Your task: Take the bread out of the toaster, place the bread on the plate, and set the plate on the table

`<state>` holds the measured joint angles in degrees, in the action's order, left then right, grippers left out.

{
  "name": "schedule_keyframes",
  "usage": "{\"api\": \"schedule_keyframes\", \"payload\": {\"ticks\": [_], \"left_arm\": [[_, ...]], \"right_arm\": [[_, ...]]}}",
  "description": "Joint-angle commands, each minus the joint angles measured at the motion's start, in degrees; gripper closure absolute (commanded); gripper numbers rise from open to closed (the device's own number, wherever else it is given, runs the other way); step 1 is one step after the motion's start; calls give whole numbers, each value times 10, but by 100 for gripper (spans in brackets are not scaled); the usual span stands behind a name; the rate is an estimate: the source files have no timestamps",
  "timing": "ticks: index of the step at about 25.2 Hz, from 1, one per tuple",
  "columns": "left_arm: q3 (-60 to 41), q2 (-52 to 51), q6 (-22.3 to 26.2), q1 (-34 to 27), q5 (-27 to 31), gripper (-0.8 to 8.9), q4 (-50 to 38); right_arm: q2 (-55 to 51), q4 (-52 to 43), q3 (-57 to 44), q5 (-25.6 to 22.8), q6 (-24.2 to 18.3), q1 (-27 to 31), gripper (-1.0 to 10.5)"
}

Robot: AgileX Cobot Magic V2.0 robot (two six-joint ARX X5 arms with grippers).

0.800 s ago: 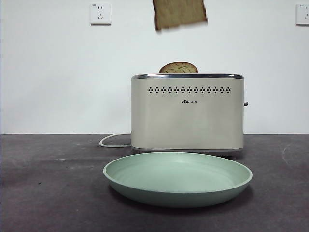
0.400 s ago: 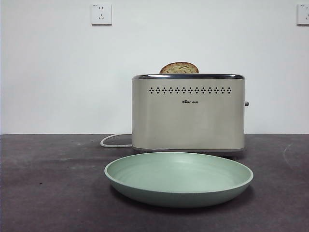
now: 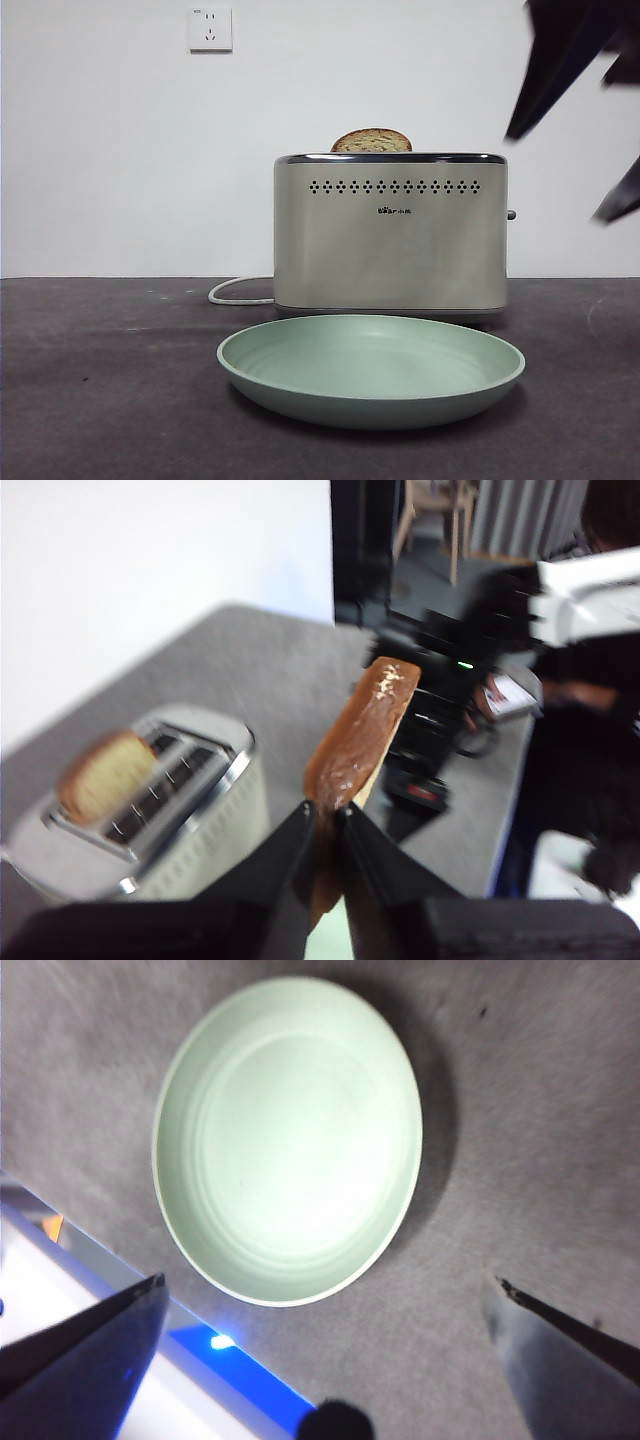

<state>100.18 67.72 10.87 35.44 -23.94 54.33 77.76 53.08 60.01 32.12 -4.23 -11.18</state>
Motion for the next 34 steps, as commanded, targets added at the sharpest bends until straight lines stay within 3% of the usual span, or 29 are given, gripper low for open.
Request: {"api": "schedule_keyframes", "payload": {"ticks": [1, 8, 11, 17, 21, 23, 26, 31, 34], "left_arm": [[2, 0, -6, 8, -2, 820, 26], [2, 0, -6, 13, -3, 820, 71], [2, 0, -6, 13, -3, 820, 89], [2, 0, -6, 13, -3, 820, 96], [2, 0, -6, 13, -3, 820, 97], [2, 0, -6, 13, -3, 820, 97], [2, 0, -6, 13, -3, 820, 98], [2, 0, -18, 13, -9, 821, 113], [2, 0, -37, 13, -49, 821, 119]], "right_arm": [[43, -19, 0, -1, 3, -18, 389], [130, -67, 0, -40, 4, -53, 393], [155, -79, 0, -40, 3, -56, 474], [198, -107, 0, -40, 4, -66, 500], [224, -119, 0, -40, 4, -73, 635], [225, -129, 0, -39, 3, -74, 804], [225, -139, 0, -40, 3, -74, 958], [223, -147, 0, -35, 8, -74, 959], [189, -148, 0, -12, 9, -78, 959]]}}
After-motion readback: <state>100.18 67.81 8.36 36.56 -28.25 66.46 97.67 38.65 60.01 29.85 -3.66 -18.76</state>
